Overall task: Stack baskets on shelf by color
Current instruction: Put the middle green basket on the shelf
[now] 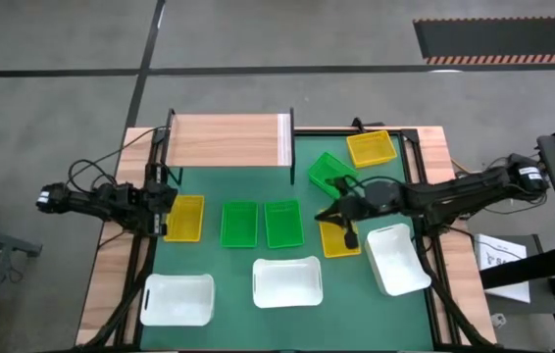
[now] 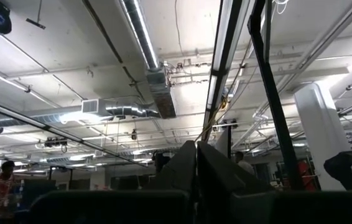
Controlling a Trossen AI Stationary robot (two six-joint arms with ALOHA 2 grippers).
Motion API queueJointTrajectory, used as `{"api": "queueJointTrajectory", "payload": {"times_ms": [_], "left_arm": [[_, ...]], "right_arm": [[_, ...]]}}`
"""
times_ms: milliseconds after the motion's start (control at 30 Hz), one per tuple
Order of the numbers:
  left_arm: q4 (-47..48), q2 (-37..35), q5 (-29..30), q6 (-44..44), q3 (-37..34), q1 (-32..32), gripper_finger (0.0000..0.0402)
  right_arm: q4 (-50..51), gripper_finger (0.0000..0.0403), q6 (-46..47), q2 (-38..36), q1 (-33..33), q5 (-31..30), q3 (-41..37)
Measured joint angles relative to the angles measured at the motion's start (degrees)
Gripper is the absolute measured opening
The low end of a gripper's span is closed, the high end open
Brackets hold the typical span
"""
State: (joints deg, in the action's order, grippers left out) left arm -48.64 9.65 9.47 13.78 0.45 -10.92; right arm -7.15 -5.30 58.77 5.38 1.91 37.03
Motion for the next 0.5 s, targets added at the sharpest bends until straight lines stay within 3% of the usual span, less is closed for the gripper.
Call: {"api": "queueJointTrajectory", "payload": {"times_ms": [500], "left_arm": [[0.0, 0.4, 0.0, -0.1, 0.0, 0.0, 0.0]], "right_arm": [[20.9, 0.0009, 0.3, 8.9, 3.3, -0.5, 16.1]]}}
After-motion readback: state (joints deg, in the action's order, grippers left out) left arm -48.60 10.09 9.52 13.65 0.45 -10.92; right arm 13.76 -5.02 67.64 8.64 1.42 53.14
